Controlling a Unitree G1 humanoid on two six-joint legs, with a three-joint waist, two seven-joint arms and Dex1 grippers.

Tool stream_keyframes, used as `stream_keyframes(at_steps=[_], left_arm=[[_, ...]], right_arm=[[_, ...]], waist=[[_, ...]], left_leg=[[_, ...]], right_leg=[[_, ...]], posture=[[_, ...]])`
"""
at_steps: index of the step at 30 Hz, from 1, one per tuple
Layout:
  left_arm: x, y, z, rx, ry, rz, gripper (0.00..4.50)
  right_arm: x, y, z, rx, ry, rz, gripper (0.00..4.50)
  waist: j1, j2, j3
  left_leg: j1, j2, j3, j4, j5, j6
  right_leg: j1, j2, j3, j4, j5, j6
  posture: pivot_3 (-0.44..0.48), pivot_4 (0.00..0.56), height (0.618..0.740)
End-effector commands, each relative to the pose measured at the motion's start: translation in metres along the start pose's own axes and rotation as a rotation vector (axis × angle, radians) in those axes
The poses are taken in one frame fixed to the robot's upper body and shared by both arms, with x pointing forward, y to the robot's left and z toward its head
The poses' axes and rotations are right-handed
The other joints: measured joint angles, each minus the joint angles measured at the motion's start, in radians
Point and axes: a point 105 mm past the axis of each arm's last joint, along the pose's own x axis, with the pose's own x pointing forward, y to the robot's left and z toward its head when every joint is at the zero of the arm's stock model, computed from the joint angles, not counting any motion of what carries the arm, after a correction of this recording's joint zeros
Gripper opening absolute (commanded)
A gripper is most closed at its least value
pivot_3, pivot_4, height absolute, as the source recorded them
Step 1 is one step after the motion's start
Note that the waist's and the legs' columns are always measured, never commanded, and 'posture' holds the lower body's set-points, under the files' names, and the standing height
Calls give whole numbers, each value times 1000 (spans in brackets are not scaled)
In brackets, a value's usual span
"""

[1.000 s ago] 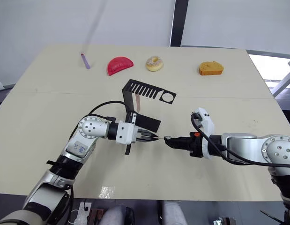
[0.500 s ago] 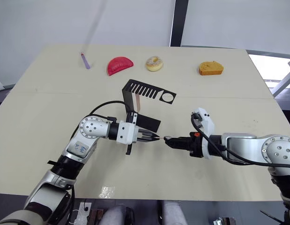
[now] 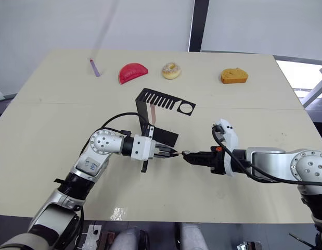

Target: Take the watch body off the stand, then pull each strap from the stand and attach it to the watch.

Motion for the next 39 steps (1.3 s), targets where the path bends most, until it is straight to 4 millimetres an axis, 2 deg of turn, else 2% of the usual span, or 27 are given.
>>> stream_keyframes(at_steps=[1, 39], left_arm=[[7, 3, 14, 46, -38, 0, 0], [11, 10, 15, 48, -37, 34, 0]], right_arm=[[-3, 14, 6, -61, -13, 33, 1509], [8, 34, 5, -133, 13, 81, 1509]], waist=[[0, 0, 0], [0, 0, 0]], left_leg=[[0, 0, 0, 0, 0, 0], [0, 0, 0, 0, 0, 0]], right_leg=[[0, 0, 0, 0, 0, 0], [0, 0, 0, 0, 0, 0]], posture=[[0, 150, 737], [0, 150, 737]])
